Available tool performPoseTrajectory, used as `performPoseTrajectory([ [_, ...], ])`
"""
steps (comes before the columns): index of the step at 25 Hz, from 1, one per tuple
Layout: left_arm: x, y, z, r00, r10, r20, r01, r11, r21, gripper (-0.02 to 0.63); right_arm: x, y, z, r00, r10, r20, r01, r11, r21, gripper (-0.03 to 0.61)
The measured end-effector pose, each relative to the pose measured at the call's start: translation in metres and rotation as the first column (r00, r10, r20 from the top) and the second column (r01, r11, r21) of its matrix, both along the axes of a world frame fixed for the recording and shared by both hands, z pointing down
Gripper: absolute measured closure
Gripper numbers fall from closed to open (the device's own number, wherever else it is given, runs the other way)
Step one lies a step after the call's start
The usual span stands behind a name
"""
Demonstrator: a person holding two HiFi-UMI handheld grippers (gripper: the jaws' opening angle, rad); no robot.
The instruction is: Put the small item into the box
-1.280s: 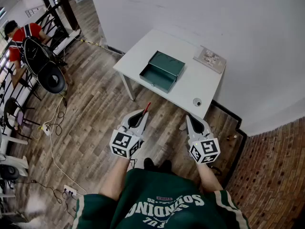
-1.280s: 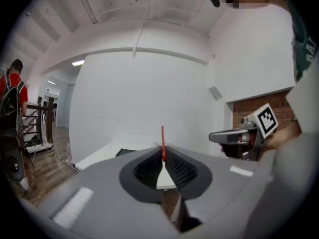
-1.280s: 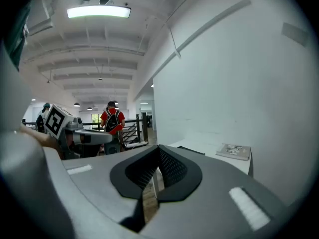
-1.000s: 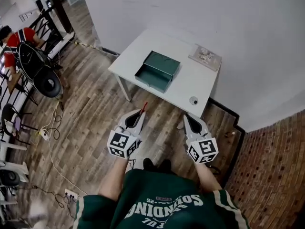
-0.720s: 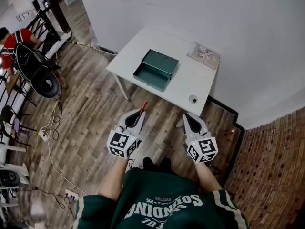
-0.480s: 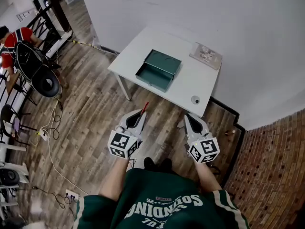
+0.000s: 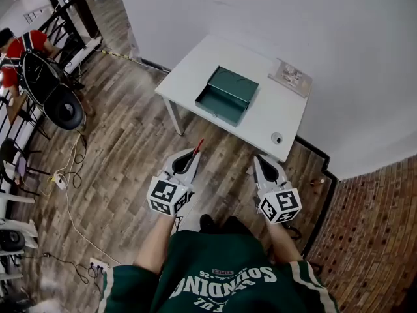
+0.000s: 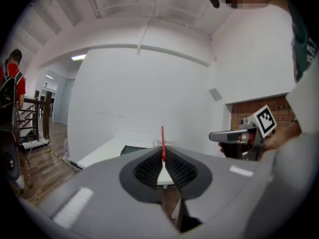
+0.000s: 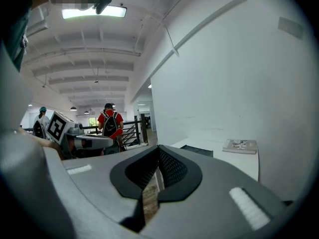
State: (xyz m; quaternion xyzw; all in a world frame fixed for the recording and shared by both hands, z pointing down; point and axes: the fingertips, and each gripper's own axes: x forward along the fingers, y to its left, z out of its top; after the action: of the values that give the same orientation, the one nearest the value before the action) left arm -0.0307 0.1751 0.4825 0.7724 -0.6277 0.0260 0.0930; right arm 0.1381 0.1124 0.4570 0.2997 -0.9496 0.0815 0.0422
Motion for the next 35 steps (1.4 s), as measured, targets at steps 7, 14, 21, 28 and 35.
performPoseTrajectory([
  [7,-0.012,-0.001,0.005,1.0,0.011,-0.011,-0.011,1.0,-0.006,0.549,-0.011,0.006,0.009,1.0,0.001,-0.018,-0.002,1.0,-0.019,0.575],
  [14,-0.016,-0.025,0.011,1.0,0.025,-0.017,-0.025,1.0,-0.008,0.549,-0.016,-0.017,0.01,1.0,0.011,-0.017,-0.012,1.0,-0.01,0.575],
  [21,-0.03,-0.077,0.013,0.999,0.045,-0.007,-0.045,0.999,-0.011,0.549,-0.031,-0.066,0.024,1.0,0.024,-0.01,-0.024,0.999,-0.033,0.575],
  [28,-0.052,-0.15,0.013,0.998,0.065,0.015,-0.065,0.997,-0.033,0.548,-0.06,-0.137,0.034,1.0,0.024,0.001,-0.023,0.998,-0.061,0.575],
  [35,-0.07,-0.226,0.012,0.996,0.08,0.032,-0.078,0.995,-0.064,0.548,-0.079,-0.215,0.034,0.999,0.033,0.019,-0.031,0.996,-0.078,0.575],
])
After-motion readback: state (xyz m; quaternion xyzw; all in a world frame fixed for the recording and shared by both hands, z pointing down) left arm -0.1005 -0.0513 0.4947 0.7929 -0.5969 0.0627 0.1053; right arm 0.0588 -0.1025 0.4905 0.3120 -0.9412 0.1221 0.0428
